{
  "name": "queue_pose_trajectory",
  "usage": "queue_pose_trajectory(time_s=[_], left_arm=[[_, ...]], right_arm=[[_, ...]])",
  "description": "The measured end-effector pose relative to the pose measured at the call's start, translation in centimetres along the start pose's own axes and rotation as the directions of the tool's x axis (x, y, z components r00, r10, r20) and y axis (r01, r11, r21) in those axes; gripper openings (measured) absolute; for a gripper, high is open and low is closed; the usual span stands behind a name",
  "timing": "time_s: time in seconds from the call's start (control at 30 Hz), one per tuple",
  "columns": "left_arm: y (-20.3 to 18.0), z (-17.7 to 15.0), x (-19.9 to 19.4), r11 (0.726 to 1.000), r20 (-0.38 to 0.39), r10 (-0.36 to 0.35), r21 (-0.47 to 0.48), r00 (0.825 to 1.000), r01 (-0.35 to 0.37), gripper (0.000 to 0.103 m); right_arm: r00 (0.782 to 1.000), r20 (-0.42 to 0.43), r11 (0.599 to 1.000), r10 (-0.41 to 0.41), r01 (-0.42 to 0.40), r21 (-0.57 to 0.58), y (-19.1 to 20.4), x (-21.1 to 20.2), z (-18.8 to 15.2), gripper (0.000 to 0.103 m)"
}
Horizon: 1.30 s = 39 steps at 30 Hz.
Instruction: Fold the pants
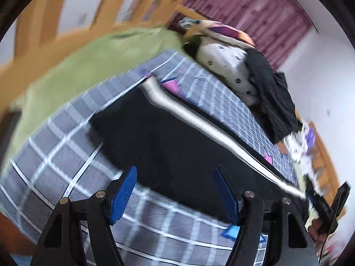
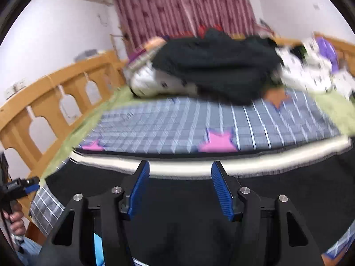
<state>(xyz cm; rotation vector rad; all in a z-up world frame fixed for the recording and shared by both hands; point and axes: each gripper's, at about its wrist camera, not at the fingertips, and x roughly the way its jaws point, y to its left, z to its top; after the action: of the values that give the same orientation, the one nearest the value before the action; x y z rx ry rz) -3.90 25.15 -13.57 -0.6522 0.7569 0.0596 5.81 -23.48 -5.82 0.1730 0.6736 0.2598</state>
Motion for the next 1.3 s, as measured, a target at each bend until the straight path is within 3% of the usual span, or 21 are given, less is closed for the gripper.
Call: queue_pose_trajectory(time_s=[0.1,0.17,0.23,0.37,0.43,0.5,0.53,0.63,0.7,0.77,0.83,0.93,1.03,1.07,1.13,1.2,1.3], left_arm=[[3.3,-0.3,1.8,0.997,-0.001,0.014,-0.079,1.0,-0.014,0.069],[4.8,0.2,3.2,0.992,-0.009,-0.012,-0.127,1.0,0.011,0.069],[4.9,1.1,3.9,0.993,0.019,-0.021,-0.119,1.0,0.023,0.07],[4.6,3.2,6.2,0.993,0.012,0.031,-0.114,0.999,-0.03,0.067],[4.5,4.0,6.6,0.989,0.013,0.056,-0.136,0.998,-0.054,0.059],[4.6,4.5,6.8,0.982,0.026,0.099,-0.167,0.995,-0.093,0.033],[4.9,4.7,6.8,0.974,0.035,0.125,-0.195,0.992,-0.115,0.026],[5.3,4.9,6.4,0.96,0.053,0.131,-0.256,0.99,-0.113,0.018],[2.6,5.2,5.6,0.963,0.092,0.228,-0.167,0.969,-0.21,0.015],[-1.8,5.3,4.5,0.95,0.167,0.313,-0.035,0.935,-0.311,0.014],[-6.3,5.3,3.3,0.943,0.237,0.299,0.075,0.925,-0.324,0.014],[-14.5,4.2,2.4,0.905,0.301,0.24,0.275,0.923,-0.326,0.012],[-22.4,1.8,3.1,0.883,0.235,0.093,0.43,0.967,-0.189,0.011],[-24.0,0.9,3.5,0.879,0.211,0.062,0.452,0.975,-0.154,0.01],[-27.4,-1.6,4.5,0.861,0.164,0.006,0.501,0.986,-0.089,0.01],[-31.1,-5.4,6.5,0.823,0.103,-0.033,0.568,0.994,-0.032,0.01],[-34.4,-11.1,9.4,0.792,-0.014,-0.076,0.606,0.997,0.069,0.01]], right_arm=[[1.0,-0.021,0.999,0.019,-0.018,0.037,-0.8,0.6,0.1,0.055],[0.999,0.013,0.999,-0.032,0.032,-0.005,-0.6,0.6,0.1,0.055],[0.997,0.0,0.997,-0.073,0.073,-0.036,-0.5,1.1,-0.4,0.055],[0.995,-0.062,0.996,-0.081,0.078,-0.044,-0.6,2.3,-1.4,0.055],[0.994,-0.075,0.996,-0.081,0.078,-0.046,-0.6,2.4,-1.5,0.055],[0.993,-0.063,0.993,-0.103,0.098,-0.064,-0.4,2.2,-1.7,0.055],[0.991,-0.054,0.99,-0.122,0.117,-0.079,-0.5,1.9,-1.8,0.055],[0.989,-0.035,0.988,-0.14,0.137,-0.074,-1.7,0.9,-2.4,0.055],[0.989,-0.034,0.989,-0.142,0.14,-0.045,-2.9,0.3,-2.7,0.055],[0.989,-0.04,0.99,-0.14,0.14,-0.019,-4.1,-0.2,-2.9,0.055],[0.987,-0.029,0.987,-0.158,0.158,-0.004,-5.3,-1.0,-3.0,0.055],[0.982,-0.001,0.982,-0.19,0.19,0.002,-6.8,-2.4,-3.0,0.055],[0.977,0.017,0.977,-0.21,0.21,0.036,-8.8,-4.2,-3.5,0.055],[0.976,0.023,0.976,-0.216,0.214,0.049,-9.6,-4.7,-3.7,0.055],[0.969,0.035,0.967,-0.245,0.241,0.08,-11.3,-5.9,-4.1,0.055],[0.962,0.049,0.957,-0.27,0.262,0.12,-13.0,-7.0,-4.4,0.055],[0.957,0.068,0.945,-0.283,0.266,0.19,-15.4,-8.6,-4.6,0.055]])
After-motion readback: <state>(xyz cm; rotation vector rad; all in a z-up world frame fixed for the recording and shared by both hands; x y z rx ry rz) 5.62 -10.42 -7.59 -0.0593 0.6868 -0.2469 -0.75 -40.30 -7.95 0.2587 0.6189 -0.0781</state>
